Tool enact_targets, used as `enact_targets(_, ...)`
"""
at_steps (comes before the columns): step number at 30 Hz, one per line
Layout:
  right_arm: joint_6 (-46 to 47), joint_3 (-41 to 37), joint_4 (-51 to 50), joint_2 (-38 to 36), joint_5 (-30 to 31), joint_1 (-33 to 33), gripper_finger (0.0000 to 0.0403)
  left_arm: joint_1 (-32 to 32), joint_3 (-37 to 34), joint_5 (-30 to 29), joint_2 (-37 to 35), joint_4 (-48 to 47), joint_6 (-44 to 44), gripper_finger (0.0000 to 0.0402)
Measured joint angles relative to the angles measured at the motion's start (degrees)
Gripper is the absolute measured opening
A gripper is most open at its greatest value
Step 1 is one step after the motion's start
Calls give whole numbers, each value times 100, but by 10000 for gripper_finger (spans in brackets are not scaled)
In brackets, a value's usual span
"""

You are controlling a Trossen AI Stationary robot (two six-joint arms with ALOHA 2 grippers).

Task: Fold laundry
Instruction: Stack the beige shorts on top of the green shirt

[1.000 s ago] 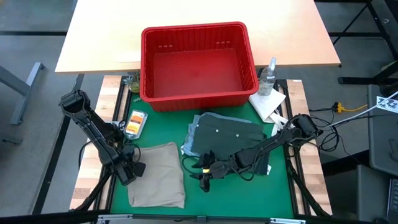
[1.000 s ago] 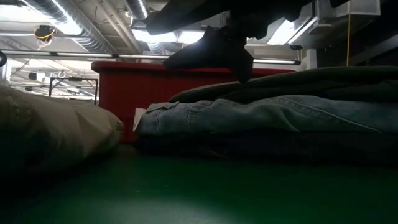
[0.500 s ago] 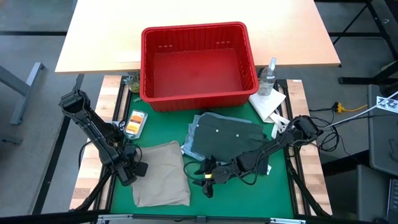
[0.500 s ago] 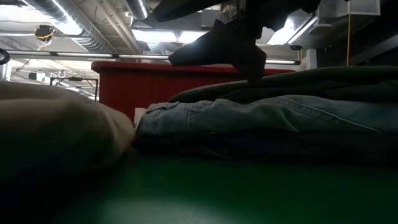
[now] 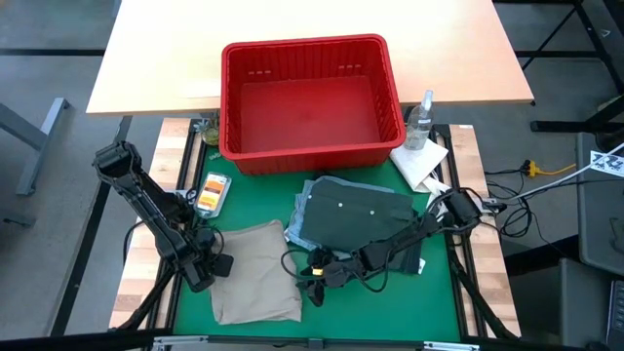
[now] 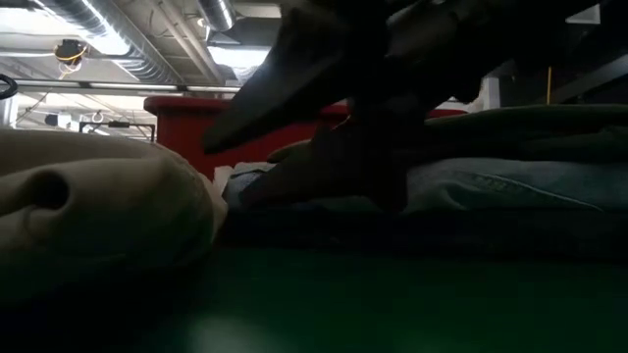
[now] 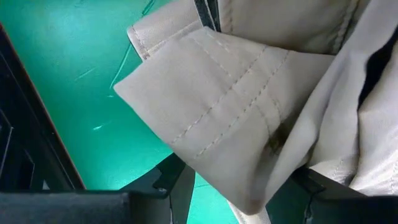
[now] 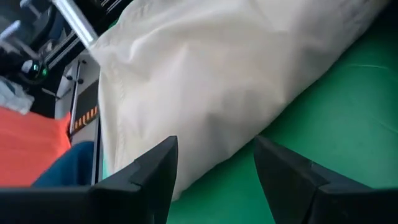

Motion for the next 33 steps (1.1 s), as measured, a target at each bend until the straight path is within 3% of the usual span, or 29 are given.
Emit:
enact_targets(21,131,338,142,537,543,-235,211,3,2,-55,-2,11,4,157)
enact_targets(26,-19,708,134,790,67,-393,211,15,-2,-221,0,64,12,150)
enact_targets(33,-51,817,8,843,-146,-472,211,15,0,-330,0,105,229,100)
